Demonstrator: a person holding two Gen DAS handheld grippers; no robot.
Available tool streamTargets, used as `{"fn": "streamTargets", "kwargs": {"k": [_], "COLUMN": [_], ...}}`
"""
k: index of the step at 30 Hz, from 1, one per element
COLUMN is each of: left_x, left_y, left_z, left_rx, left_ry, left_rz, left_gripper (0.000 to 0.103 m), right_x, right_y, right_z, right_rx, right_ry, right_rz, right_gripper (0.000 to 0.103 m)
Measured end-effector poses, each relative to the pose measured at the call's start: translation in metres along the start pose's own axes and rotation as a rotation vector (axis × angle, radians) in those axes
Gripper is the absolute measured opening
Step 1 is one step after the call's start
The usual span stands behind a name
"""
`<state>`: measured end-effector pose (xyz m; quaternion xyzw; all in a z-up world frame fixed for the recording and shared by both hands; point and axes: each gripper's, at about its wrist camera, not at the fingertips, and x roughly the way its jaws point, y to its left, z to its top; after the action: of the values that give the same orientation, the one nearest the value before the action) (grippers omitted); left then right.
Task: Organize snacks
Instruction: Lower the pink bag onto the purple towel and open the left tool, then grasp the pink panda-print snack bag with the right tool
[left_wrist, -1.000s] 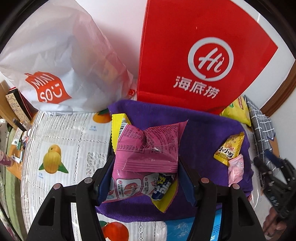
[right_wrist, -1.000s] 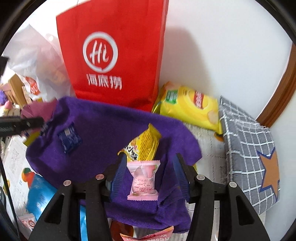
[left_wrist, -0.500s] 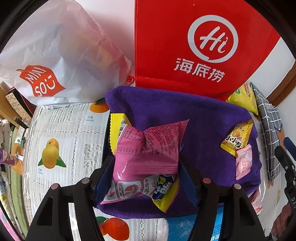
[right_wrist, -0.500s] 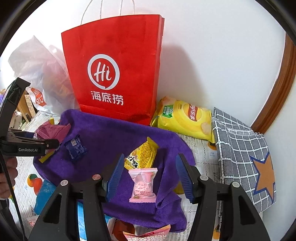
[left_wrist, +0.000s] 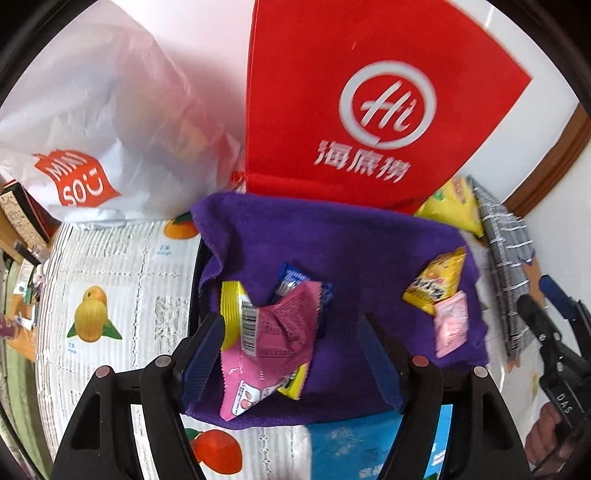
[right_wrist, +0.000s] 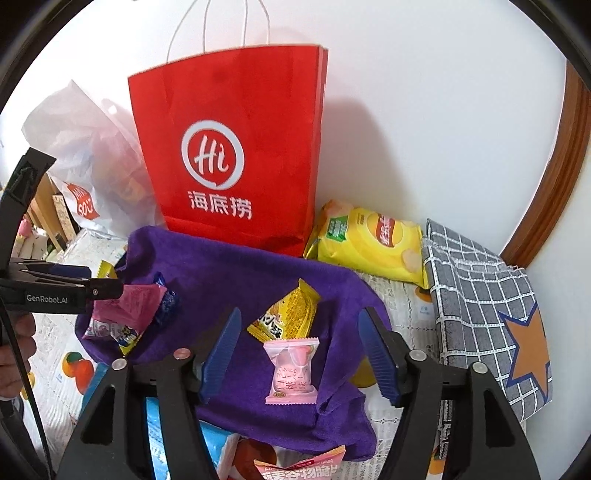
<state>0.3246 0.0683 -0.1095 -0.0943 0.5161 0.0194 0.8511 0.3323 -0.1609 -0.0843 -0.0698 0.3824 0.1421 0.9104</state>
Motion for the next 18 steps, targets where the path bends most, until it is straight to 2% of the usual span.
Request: {"fn": "streamTargets", "kwargs": {"k": [5,10,14,18], "left_x": [-0.025,-0.037,-0.044,-0.05], "left_y": [-0.003,-0.008,-0.012,-0.016], "left_z": [0.001,0.001,0.0,-0.002], "left_rx": [0.013,0.027,0.043,0.051], "left_ry": [-0.084,-0.12,-0.137,-0.144], "left_rz": [-0.028,-0.052,-0.07,-0.079], "left_gripper": [0.073,0.073,0.073,0.073], "right_x": [-0.019,-0.023,-0.023,-0.017], "right_y": [-0.007,-0.026,-0.039,-0.036], "right_z": [-0.008,-0.033,-0.065,-0.097], "right_rx": [0.037,0.107,0.141,0.116], "right_ry": [-0.049,-0.028,0.04,0.103], "right_rz": [-0.018,-0.019,0.044,0.051], "right_gripper": [0.072,0.072,0.071,0.065]}}
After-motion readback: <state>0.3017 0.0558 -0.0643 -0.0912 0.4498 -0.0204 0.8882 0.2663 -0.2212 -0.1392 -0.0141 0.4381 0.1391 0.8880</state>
